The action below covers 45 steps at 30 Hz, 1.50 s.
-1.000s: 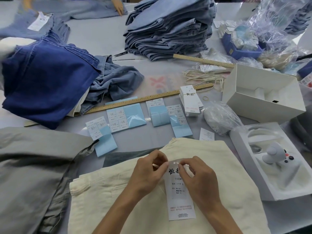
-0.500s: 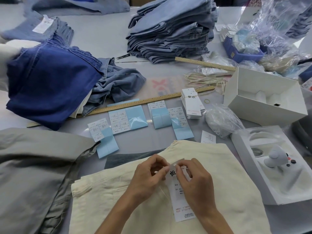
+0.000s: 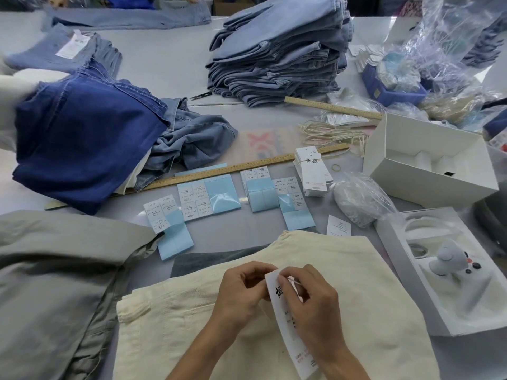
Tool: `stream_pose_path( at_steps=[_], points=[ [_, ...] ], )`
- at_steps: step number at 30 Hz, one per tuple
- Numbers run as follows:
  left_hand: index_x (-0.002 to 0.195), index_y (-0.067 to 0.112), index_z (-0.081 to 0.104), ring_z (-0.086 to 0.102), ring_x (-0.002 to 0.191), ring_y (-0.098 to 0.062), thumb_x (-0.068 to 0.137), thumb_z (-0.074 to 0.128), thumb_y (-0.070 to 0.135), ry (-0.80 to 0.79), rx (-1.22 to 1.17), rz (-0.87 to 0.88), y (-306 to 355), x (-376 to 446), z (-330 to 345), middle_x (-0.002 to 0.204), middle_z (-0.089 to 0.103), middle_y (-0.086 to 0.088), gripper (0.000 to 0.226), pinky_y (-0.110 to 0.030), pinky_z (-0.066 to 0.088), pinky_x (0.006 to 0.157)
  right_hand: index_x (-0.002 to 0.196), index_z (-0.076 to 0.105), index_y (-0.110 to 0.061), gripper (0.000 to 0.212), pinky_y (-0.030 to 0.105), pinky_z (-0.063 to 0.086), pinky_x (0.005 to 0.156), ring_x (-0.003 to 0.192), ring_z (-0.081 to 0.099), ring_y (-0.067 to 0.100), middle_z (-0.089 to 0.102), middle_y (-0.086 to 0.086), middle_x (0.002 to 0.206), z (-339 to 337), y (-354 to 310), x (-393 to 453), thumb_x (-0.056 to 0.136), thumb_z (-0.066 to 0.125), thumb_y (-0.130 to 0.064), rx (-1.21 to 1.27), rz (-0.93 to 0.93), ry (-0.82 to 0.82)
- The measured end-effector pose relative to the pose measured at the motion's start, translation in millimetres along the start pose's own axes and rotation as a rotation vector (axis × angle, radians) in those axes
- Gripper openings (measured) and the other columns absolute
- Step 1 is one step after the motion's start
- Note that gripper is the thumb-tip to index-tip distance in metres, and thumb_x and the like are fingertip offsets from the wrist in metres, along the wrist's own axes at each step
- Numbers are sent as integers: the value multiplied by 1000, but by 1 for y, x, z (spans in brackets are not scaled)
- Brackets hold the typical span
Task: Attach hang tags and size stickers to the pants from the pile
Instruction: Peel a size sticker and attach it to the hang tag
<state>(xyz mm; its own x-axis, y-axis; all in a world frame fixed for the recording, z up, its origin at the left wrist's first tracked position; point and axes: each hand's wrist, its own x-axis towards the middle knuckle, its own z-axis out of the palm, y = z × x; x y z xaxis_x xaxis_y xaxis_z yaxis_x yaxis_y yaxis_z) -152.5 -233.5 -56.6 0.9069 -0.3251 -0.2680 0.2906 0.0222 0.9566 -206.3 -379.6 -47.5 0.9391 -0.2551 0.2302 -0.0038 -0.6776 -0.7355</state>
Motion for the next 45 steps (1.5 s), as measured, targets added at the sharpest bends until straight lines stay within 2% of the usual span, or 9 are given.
stream_pose_path(
  at_steps=[5,8,16,19,23,26,29,33,45],
  points=[
    [88,21,76,75,76,-30,95,70,8,-1,2,-31,-3,-3,0,86,77,-11,16,-36,60,62,90,71,-23,15,8,40,64,69,56,1,59,-19,81,-4,-2,2,89,76,-10,19,9,-47],
    [89,23,69,73,70,-31,96,66,13,15,47,-15,-1,-4,-2,83,75,-8,13,-41,61,58,92,73,-23,10,25,52,62,68,61,7,65,-12,86,-11,-3,5,90,76,-14,-3,0,-100],
    [93,30,62,62,71,-11,99,64,22,117,596,203,12,-10,-37,80,70,14,10,-28,50,59,91,75,-24,11,24,46,58,60,50,3,56,-16,75,-42,11,15,86,80,-15,-211,-47,-232],
    [96,32,60,57,75,-12,96,65,28,66,910,342,19,-23,-56,84,63,16,7,-33,50,62,105,74,-30,20,20,46,70,78,55,2,57,-19,87,-48,15,18,88,79,-22,-257,-25,-351],
    [86,22,62,57,66,-18,79,82,18,23,1297,550,27,-37,-64,75,59,9,21,-37,48,43,121,70,-27,32,18,42,98,115,54,2,60,-16,120,-30,-9,22,90,74,-32,-134,-123,-355],
    [100,31,58,59,76,-12,96,64,28,90,1101,422,18,-46,-73,87,62,13,8,-37,53,60,126,67,-29,32,6,33,101,120,49,-9,61,-22,126,8,-48,26,96,63,-40,72,-112,-455],
    [107,40,58,62,88,-4,99,52,31,165,829,254,3,-59,-86,97,65,22,13,-31,52,75,119,67,-29,28,13,41,92,107,57,-2,68,-18,114,42,-71,30,96,61,-44,36,-165,-678],
    [99,46,54,62,84,-7,102,58,26,273,712,153,-17,-82,-106,92,65,23,20,-32,51,69,113,70,-27,21,21,49,83,81,61,0,71,-15,93,65,-81,26,95,69,-38,34,-132,-740],
    [93,39,61,60,82,-6,98,60,37,478,665,110,-44,-141,-127,88,64,21,6,-19,43,68,94,76,-30,7,19,48,72,82,63,3,71,-20,85,99,-91,-14,92,70,-34,-18,-232,-911]
  ],
)
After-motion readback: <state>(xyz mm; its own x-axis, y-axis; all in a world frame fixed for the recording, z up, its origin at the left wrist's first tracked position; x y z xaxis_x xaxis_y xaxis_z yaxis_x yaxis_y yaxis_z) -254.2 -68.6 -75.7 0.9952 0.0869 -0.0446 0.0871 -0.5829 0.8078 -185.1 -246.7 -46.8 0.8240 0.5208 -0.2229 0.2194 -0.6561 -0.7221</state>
